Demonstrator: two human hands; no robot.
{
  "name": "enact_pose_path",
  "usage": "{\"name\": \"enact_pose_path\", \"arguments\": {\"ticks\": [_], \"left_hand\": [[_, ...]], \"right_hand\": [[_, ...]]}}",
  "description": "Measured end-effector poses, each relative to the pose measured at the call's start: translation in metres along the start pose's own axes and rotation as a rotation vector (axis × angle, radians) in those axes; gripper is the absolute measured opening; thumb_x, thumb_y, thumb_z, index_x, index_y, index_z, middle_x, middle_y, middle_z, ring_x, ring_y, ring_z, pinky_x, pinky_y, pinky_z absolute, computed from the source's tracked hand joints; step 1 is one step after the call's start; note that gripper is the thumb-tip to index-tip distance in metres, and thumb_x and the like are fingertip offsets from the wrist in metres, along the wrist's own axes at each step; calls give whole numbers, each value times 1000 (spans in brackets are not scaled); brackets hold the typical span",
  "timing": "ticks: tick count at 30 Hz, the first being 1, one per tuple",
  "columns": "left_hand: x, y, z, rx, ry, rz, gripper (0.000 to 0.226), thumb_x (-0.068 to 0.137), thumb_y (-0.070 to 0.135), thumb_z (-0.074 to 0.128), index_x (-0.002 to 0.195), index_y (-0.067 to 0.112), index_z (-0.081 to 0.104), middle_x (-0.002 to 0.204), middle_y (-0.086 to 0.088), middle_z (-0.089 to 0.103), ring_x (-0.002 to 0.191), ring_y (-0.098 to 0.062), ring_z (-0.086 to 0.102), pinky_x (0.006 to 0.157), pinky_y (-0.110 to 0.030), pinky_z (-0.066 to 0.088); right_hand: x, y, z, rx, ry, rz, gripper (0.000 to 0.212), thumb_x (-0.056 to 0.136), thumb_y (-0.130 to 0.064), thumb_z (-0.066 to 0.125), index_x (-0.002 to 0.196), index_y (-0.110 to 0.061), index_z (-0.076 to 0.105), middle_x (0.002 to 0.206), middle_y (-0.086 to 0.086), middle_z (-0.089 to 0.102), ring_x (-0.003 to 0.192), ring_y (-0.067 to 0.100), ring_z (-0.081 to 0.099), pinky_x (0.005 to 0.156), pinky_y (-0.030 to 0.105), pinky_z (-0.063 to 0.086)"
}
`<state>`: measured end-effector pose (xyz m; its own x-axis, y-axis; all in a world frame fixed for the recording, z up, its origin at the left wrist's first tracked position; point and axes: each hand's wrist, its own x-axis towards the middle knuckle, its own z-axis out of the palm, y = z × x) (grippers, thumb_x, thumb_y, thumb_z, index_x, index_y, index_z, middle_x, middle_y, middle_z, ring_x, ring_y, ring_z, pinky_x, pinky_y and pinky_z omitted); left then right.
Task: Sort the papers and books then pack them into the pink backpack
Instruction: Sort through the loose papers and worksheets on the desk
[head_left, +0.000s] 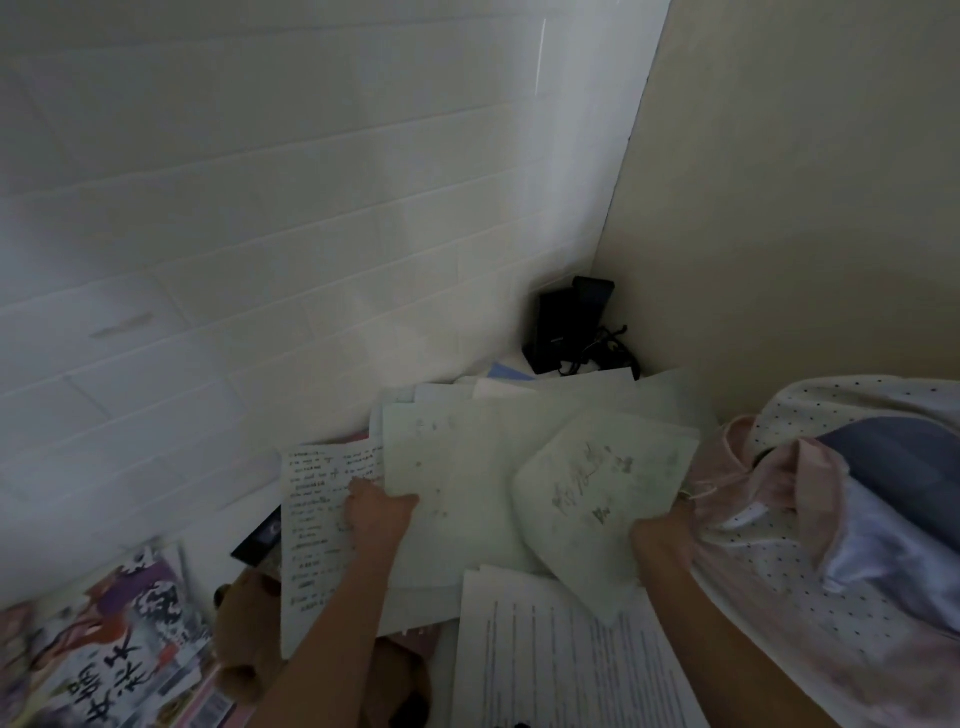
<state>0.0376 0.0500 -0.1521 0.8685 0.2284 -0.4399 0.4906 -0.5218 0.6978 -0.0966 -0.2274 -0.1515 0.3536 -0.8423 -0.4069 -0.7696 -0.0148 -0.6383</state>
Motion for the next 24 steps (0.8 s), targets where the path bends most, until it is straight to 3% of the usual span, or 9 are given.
{"name": "enact_pose_path", "arguments": {"ticks": [5, 7, 9, 10, 13, 15, 18, 21, 24], "left_hand": [[9, 9, 1, -294, -241, -78, 33, 79, 9, 72, 104, -10, 62, 103, -19, 66, 89, -32, 64, 74, -39, 55], [4, 21, -4, -151, -130, 80, 13, 82, 10, 65, 93, 2, 65, 86, -12, 61, 78, -22, 58, 64, -28, 46], [-2, 37, -13, -114, -14, 208, 4, 81, 9, 59, 78, 10, 56, 75, -10, 54, 71, -18, 50, 57, -27, 36], [-4, 47, -16, -110, 24, 252, 8, 80, 9, 58, 74, 9, 53, 71, -9, 51, 68, -17, 48, 53, -26, 32], [-16, 79, -25, -137, 87, 323, 13, 80, 12, 57, 71, 5, 52, 65, -6, 48, 62, -17, 44, 50, -27, 30], [-27, 96, -27, -202, 113, 356, 16, 81, 13, 57, 69, 5, 49, 64, -7, 45, 61, -17, 41, 53, -29, 31], [-34, 109, -27, -274, 60, 346, 23, 85, 21, 53, 67, 8, 44, 60, -3, 42, 56, -17, 41, 51, -27, 33], [-35, 111, -29, -575, -160, 35, 46, 90, 46, 44, 69, 7, 55, 60, -9, 64, 54, -23, 59, 55, -27, 46], [-28, 94, -25, -564, -192, -86, 58, 88, 62, 40, 81, 8, 58, 87, -14, 64, 69, -25, 59, 67, -34, 49]], "right_hand": [[-9, -1, 16, -75, 59, -21, 70, 89, -4, 50, 147, 0, 10, 149, 26, 25, 133, 41, 32, 104, 46, 34], [-22, -12, 20, -272, 194, -88, 78, 86, -3, 53, 149, -6, 7, 154, 21, 16, 140, 40, 19, 109, 51, 28], [-33, -24, 23, -406, 179, -399, 85, 84, -9, 58, 151, -14, 6, 157, 12, 15, 143, 32, 15, 114, 47, 21], [-38, -30, 28, -376, 61, -584, 88, 83, -13, 61, 151, -14, 6, 158, 8, 15, 144, 27, 14, 116, 42, 18], [-72, -54, 47, -251, -667, -841, 113, 75, -29, 77, 151, -18, -6, 159, -3, -7, 147, 15, -4, 115, 23, 4], [-99, -58, 70, -418, -869, -929, 123, 69, -42, 79, 149, -23, -11, 154, -10, -20, 141, 8, -18, 114, 24, -2], [-124, -56, 97, -97, -711, -801, 77, 87, -32, 65, 149, -24, 21, 155, -3, 22, 143, 15, 23, 116, 29, 23], [-120, -73, 94, 189, -410, -623, 31, 98, -12, 43, 127, -10, 56, 120, 4, 61, 101, 12, 57, 88, 22, 43], [-111, -85, 79, 563, -646, -403, 23, 97, -19, 51, 120, -20, 55, 111, -1, 63, 95, 7, 60, 82, 29, 50]]}}
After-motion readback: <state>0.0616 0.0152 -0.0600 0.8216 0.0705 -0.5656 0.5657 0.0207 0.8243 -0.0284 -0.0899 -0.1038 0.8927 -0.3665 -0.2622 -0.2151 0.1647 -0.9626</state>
